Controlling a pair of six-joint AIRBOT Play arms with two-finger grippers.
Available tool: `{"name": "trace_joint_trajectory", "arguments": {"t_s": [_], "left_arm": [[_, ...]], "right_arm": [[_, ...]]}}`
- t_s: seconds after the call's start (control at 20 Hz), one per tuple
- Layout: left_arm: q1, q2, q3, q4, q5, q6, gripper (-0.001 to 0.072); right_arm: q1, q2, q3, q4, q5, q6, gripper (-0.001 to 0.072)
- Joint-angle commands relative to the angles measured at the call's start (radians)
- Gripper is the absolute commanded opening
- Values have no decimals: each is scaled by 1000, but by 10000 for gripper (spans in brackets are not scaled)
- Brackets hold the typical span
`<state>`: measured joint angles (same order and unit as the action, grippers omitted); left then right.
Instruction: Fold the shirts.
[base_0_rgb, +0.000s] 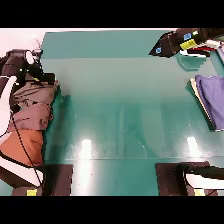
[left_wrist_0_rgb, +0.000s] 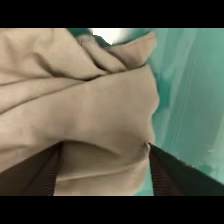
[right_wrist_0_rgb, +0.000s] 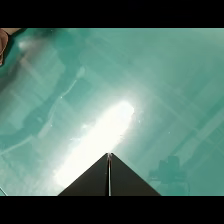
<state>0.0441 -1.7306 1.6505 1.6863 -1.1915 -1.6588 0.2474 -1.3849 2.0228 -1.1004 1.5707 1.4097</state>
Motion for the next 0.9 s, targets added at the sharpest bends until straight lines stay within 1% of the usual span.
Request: {"name": "trace_joint_trajectory", "arguments": {"t_s": [0.0, 0.05, 0.1, 0.25, 0.35, 0.45, 0.5, 0.55, 0.7, 0.85], "left_arm": [[8, -29, 0, 6, -14, -1, 437], [8, -27, 0, 10, -17, -1, 193], [8, -26, 2, 10, -27, -1, 34], [-1, 44, 27, -6, -24, 0, 28], [-27, 159, 99, -18, 23, 21, 28], [-83, 294, 204, -51, 29, 82, 27], [-123, 359, 250, -81, 26, 132, 27], [-165, 413, 281, -104, 20, 160, 27], [-319, 517, 307, -130, -6, 176, 27], [-501, 500, 305, -130, -79, 200, 27]], "right_arm": [[1, 0, 0, 0, -1, 1, 16], [1, 0, 0, 0, -1, 1, 16], [1, 0, 0, 0, 0, 1, 17], [0, 10, 2, 0, -6, 1, 16], [-1, 30, 2, -3, -36, 0, 16], [-14, 63, 1, -3, -66, 0, 16], [-30, 76, 1, -3, -72, 0, 17], [-54, 88, 1, -3, -72, 0, 16], [-131, 114, 1, 0, -64, 5, 16], [-196, 137, 1, 0, -47, 5, 16]]}}
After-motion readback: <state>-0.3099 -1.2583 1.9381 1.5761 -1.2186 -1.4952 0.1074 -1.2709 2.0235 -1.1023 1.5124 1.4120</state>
